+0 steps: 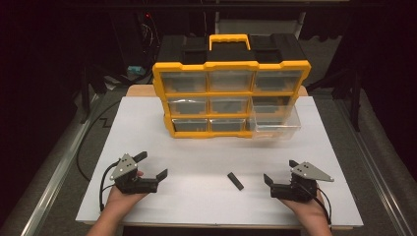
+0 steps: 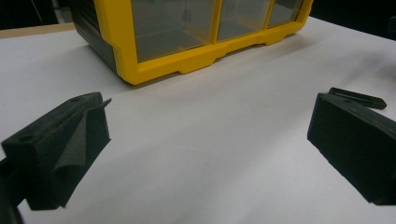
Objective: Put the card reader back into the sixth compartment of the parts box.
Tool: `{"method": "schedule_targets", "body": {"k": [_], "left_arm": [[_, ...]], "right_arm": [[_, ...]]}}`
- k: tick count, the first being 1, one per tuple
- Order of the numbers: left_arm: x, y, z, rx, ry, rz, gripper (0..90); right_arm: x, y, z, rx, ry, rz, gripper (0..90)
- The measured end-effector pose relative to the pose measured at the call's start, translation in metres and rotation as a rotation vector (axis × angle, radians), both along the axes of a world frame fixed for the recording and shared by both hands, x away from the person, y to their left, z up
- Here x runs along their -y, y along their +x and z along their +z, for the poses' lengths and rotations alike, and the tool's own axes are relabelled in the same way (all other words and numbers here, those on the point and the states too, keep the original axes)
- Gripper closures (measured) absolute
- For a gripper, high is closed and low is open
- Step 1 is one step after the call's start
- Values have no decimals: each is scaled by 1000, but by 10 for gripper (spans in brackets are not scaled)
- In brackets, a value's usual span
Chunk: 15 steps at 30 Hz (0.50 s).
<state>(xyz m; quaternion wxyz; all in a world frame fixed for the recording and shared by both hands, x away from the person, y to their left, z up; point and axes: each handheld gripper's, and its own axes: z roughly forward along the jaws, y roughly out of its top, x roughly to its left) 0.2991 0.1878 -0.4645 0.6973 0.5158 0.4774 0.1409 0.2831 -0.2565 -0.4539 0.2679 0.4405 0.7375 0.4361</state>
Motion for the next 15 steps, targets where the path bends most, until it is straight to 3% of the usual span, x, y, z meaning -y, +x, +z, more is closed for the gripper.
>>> {"method": "schedule_targets", "body": {"k": [3,15], "left_arm": [[-1,1,1,-3,-21,6,2],[1,-2,1,7,-2,-6,2]], "right_arm": [[-2,-1,0,-6,-18,8,0],[-11,3,-1,-107,-56,39,4]]}}
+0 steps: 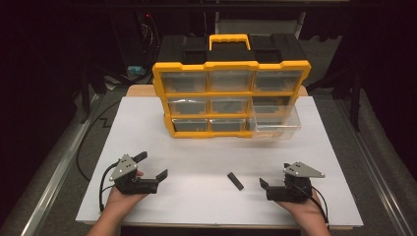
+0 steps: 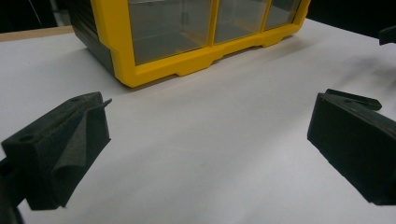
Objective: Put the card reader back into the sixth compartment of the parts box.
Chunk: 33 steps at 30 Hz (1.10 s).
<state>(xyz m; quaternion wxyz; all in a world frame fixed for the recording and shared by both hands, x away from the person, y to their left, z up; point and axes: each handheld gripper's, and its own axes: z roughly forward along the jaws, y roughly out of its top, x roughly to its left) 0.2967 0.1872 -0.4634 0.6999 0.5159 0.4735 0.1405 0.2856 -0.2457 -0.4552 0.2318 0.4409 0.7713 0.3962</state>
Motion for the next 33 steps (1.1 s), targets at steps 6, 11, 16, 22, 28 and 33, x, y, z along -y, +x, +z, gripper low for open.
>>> {"method": "schedule_targets", "body": {"k": [6,11,16,22,28,33], "left_arm": [[-2,0,1,2,-6,3,2],[-1,1,2,1,-21,8,2],[-1,0,3,5,-23,8,2],[-1,0,2,5,-16,2,2],[-1,-1,3,7,-21,3,2],[0,0,2,9,-16,2,2]], "right_arm": [[-3,1,-3,-38,-14,9,0],[-4,1,-4,-58,-25,23,0],[-6,0,-2,-49,-24,28,1],[-14,1,-3,-45,-20,49,1],[-28,1,-2,-40,-28,73,2],[-34,3,-1,-36,-6,78,10]]}}
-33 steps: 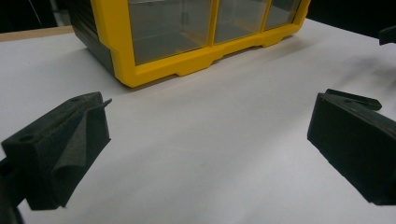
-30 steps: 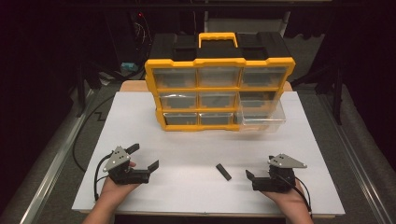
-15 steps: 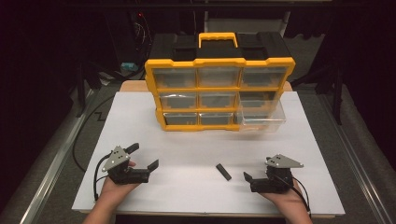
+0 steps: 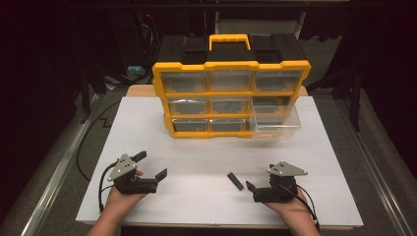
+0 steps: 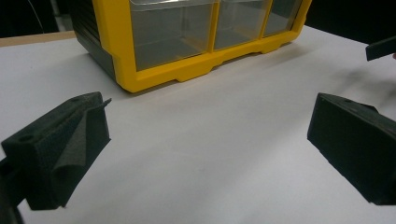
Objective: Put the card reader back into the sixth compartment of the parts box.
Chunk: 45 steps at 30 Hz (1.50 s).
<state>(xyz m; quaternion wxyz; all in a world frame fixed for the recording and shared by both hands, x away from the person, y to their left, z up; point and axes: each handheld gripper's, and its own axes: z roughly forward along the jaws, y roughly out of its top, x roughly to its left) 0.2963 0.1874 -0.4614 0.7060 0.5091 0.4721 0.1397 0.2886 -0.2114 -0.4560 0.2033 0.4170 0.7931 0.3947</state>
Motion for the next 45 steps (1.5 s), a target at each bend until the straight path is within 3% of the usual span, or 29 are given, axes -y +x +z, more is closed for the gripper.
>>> {"method": "schedule_targets", "body": {"k": [12,17,28,34,40,45], "left_arm": [[1,0,0,0,-6,-8,2],[2,-2,0,2,-7,-12,2],[0,0,0,1,-12,-9,2],[0,0,1,2,-10,-15,2],[1,0,0,3,-7,-20,2],[1,-1,1,5,-4,-20,2]], "right_arm": [[-23,7,3,16,-24,30,60],[-34,10,1,24,-13,68,147],[-57,16,1,21,6,83,254],[-65,18,1,34,8,86,357],[-62,16,-2,-3,1,77,488],[-61,14,-6,-47,-14,84,542]]}}
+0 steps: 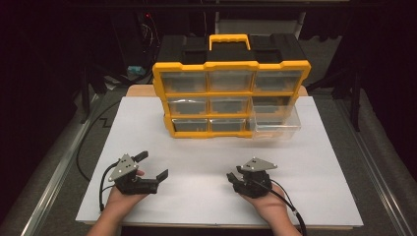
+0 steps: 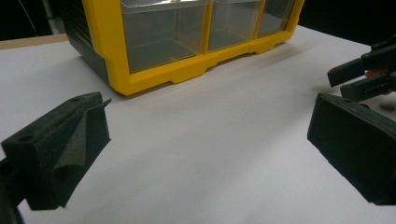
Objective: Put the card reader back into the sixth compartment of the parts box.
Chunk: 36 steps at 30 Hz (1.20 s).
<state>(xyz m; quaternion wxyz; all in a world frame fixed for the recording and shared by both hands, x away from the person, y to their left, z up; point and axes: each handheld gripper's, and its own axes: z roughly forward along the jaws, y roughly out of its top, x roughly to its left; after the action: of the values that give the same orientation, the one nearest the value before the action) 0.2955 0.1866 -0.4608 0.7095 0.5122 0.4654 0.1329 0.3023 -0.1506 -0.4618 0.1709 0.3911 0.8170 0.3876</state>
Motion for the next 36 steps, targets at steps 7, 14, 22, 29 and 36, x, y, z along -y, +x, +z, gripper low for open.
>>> {"method": "schedule_targets", "body": {"k": [7,14,22,29,36], "left_arm": [[-1,0,0,2,2,0,2],[-1,0,1,4,-5,4,2],[-1,0,1,3,-5,5,2],[-2,0,1,2,-7,6,2],[-2,0,1,3,-1,9,2]], "right_arm": [[-3,-3,-4,-21,-37,12,608],[-3,-4,-6,-32,-57,6,645],[-1,-4,-8,-47,-59,4,677],[-1,-3,-9,-51,-57,0,697],[-1,-2,-10,-59,-57,-2,699]]}}
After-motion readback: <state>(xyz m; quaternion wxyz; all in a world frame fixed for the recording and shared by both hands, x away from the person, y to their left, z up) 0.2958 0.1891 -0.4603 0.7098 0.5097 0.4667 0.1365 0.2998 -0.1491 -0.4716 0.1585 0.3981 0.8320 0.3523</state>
